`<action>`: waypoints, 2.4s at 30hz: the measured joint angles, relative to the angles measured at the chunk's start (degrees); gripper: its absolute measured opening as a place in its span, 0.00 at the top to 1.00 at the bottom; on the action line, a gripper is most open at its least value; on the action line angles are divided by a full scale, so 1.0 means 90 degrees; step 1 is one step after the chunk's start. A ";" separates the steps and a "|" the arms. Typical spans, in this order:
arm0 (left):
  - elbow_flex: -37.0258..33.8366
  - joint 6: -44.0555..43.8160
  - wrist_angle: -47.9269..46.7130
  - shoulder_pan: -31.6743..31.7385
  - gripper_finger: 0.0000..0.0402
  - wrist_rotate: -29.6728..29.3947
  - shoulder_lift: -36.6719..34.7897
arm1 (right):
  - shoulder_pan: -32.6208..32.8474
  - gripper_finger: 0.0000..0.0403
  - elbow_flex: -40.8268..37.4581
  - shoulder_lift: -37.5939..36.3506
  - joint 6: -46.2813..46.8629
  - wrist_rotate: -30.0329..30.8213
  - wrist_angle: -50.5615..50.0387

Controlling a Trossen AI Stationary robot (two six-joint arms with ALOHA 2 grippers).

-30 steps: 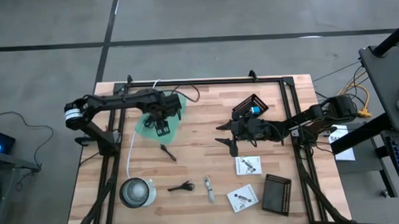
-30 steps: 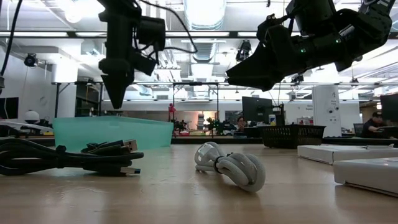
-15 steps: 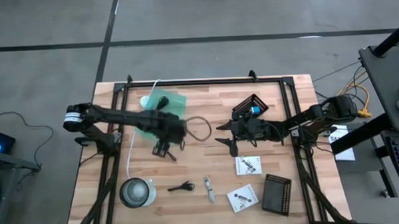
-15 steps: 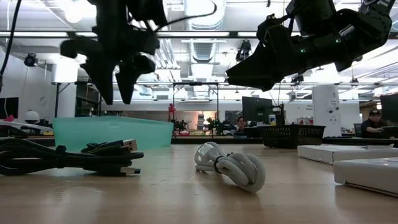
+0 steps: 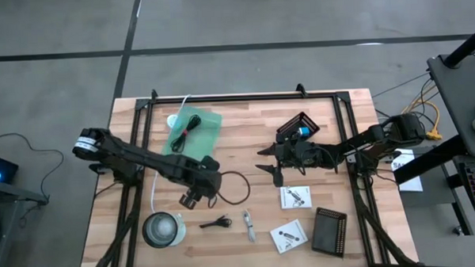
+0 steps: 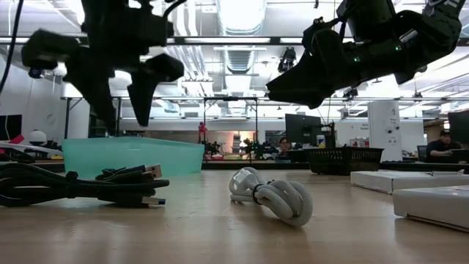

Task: Pick and place items into bin
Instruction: Put the top black charger cable into the light blue bin

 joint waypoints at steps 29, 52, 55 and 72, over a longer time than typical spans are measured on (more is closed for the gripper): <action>-0.1850 0.0002 0.1548 0.0573 0.52 0.0036 0.0000 | 0.0000 0.44 0.0000 0.0000 -0.0027 -0.0002 -0.0003; -0.1320 0.0052 0.1616 0.0617 0.97 0.0329 0.0000 | 0.0000 0.44 -0.0002 0.0000 -0.0029 -0.0002 -0.0003; -0.0849 0.0015 0.1583 0.0617 0.98 0.0374 -0.0025 | 0.0001 0.44 -0.0002 0.0000 -0.0029 -0.0002 -0.0003; 0.1593 -0.1082 -0.1383 0.1498 0.99 -0.2376 -0.0049 | 0.0002 0.44 -0.0002 0.0000 -0.0068 -0.0002 -0.0003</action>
